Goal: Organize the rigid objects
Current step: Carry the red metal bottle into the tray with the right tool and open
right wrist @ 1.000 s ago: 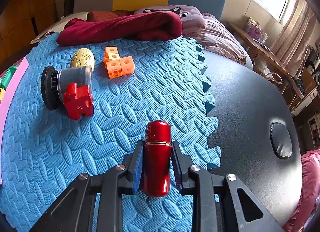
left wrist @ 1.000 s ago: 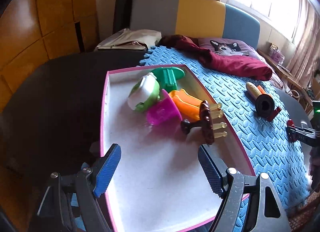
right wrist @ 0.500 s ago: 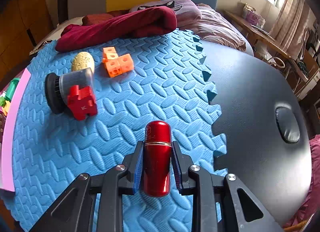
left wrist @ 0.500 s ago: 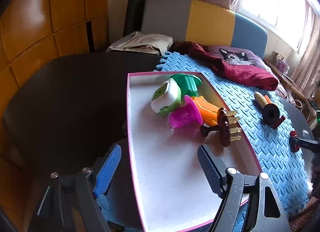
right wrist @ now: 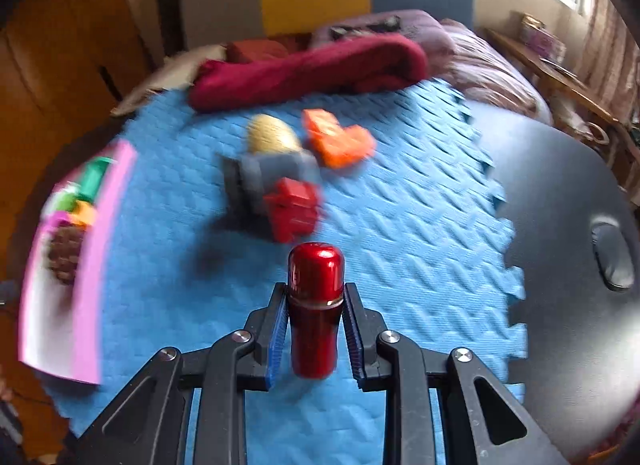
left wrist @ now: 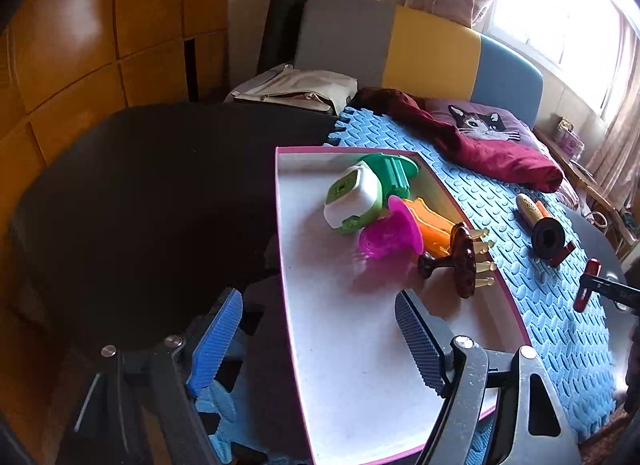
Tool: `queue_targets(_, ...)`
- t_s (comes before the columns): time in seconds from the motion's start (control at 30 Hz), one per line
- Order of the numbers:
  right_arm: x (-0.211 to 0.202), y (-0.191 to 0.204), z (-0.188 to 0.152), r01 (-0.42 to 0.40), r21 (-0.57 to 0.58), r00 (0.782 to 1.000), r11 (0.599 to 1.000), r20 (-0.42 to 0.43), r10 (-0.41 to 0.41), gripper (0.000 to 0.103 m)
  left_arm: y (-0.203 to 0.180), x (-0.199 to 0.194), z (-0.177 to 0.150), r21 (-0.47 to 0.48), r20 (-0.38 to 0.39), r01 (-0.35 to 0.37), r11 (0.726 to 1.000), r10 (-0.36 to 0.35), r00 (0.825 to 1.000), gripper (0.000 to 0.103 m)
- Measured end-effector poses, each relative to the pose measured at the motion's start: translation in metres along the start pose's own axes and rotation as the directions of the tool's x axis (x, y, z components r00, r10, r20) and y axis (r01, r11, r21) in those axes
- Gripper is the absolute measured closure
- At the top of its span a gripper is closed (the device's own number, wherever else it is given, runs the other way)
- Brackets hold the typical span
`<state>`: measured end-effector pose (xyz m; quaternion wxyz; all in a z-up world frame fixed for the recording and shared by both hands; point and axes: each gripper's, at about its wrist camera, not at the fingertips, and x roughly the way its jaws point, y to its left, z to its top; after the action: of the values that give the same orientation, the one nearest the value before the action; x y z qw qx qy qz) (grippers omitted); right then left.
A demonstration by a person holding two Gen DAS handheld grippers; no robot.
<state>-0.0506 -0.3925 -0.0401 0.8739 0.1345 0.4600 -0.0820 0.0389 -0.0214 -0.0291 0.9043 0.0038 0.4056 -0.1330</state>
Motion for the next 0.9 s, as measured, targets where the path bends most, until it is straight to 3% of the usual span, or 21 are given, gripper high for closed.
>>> queue_targets(0.23, -0.019, 0.098, 0.007, -0.199, -0.168, 0.977, 0.966, 0.046, 0.209, 0.077, 0.016, -0.005, 0.003, -0.029, 0.015, -0.032, 0.999, 0.033, 0.999, 0.024)
queue_targets(0.47, -0.001, 0.201, 0.006, -0.369, -0.320, 0.926, 0.873, -0.048, 0.374, 0.077, 0.038, -0.008, 0.004, -0.075, 0.019, -0.062, 0.995, 0.064, 0.998, 0.024)
queue_targets(0.6, 0.019, 0.251, 0.002, -0.423, -0.376, 0.905, 0.824, -0.138, 0.402, 0.077, 0.046, -0.009, 0.004, -0.096, 0.018, -0.068, 0.993, 0.070, 0.997, 0.024)
queue_targets(0.73, 0.051, 0.284, 0.004, -0.437, -0.393, 0.899, 0.809, -0.221, 0.378, 0.077, 0.054, -0.008, 0.003, -0.115, 0.014, -0.071, 0.991, 0.073, 0.997, 0.024)
queue_targets(0.9, 0.094, 0.300, 0.010, -0.383, -0.385, 0.921, 0.840, -0.229, 0.316, 0.077, 0.062, -0.004, 0.001, -0.134, 0.001, -0.076, 0.988, 0.077, 0.997, 0.024)
